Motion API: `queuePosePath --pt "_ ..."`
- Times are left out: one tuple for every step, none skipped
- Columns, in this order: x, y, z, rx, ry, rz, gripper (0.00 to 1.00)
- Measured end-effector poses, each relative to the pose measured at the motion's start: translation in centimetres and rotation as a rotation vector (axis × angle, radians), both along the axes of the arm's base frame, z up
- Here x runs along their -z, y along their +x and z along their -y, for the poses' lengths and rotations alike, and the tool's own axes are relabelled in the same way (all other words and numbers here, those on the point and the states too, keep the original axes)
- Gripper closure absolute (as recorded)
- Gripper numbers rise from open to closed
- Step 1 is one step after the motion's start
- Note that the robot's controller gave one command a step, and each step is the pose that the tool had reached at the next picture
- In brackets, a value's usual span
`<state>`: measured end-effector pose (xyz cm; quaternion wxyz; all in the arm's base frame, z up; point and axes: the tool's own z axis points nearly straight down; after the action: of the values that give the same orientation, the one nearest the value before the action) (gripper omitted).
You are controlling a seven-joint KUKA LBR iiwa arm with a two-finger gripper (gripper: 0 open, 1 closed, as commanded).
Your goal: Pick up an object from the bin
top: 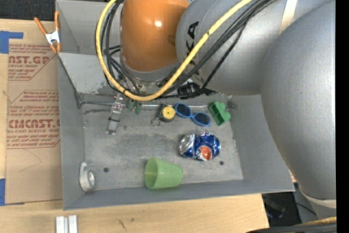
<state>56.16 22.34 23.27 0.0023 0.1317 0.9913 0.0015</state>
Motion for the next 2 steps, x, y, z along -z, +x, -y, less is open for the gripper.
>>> queuePosePath --pt "7.2 -3.2 -1.5 -0.012 -0.004 -0.012 0.0" --pt "14.1 0.4 2.0 0.0 -0.007 -0.009 0.0"
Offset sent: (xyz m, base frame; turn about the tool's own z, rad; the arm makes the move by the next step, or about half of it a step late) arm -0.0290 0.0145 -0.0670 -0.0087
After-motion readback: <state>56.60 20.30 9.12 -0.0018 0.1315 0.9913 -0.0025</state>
